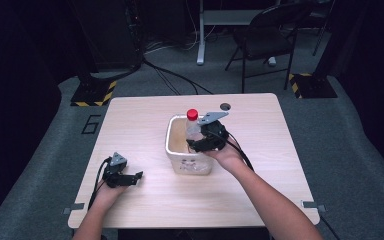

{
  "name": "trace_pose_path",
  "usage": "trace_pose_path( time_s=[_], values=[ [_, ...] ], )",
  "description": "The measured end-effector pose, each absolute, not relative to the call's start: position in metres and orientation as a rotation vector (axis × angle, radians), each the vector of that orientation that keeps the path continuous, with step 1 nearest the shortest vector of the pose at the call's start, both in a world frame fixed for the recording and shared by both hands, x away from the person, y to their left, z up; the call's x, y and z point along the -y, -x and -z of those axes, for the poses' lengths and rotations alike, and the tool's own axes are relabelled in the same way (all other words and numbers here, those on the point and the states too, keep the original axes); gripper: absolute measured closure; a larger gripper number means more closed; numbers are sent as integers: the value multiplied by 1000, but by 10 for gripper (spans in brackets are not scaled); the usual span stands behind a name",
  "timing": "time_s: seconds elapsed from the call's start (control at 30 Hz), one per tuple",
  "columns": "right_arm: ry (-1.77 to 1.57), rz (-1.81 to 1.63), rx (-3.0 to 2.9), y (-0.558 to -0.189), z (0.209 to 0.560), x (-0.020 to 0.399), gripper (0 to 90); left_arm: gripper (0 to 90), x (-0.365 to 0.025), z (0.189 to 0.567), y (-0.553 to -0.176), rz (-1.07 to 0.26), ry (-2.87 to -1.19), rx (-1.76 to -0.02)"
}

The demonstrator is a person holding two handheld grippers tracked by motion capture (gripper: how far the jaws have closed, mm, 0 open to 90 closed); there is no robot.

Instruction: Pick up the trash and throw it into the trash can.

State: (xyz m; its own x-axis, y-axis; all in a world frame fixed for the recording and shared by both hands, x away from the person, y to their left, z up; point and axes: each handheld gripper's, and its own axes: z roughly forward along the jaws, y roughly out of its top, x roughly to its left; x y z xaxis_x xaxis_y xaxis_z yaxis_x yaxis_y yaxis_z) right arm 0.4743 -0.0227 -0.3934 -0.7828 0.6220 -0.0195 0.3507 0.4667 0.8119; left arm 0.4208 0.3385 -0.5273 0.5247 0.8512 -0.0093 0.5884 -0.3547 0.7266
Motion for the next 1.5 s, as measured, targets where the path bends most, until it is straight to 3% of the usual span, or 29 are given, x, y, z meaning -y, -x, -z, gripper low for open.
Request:
trace_pose_path(
  time_s=[1.0, 1.5],
  values=[
    [-864, -1217, -2415, -469, 396, 30, 200, 147, -338, 527, -421, -490, -2078, -1164],
    [-833, -1245, -2358, -442, 386, 76, 217, 146, -338, 527, -421, -489, -2077, -1166]
  ],
)
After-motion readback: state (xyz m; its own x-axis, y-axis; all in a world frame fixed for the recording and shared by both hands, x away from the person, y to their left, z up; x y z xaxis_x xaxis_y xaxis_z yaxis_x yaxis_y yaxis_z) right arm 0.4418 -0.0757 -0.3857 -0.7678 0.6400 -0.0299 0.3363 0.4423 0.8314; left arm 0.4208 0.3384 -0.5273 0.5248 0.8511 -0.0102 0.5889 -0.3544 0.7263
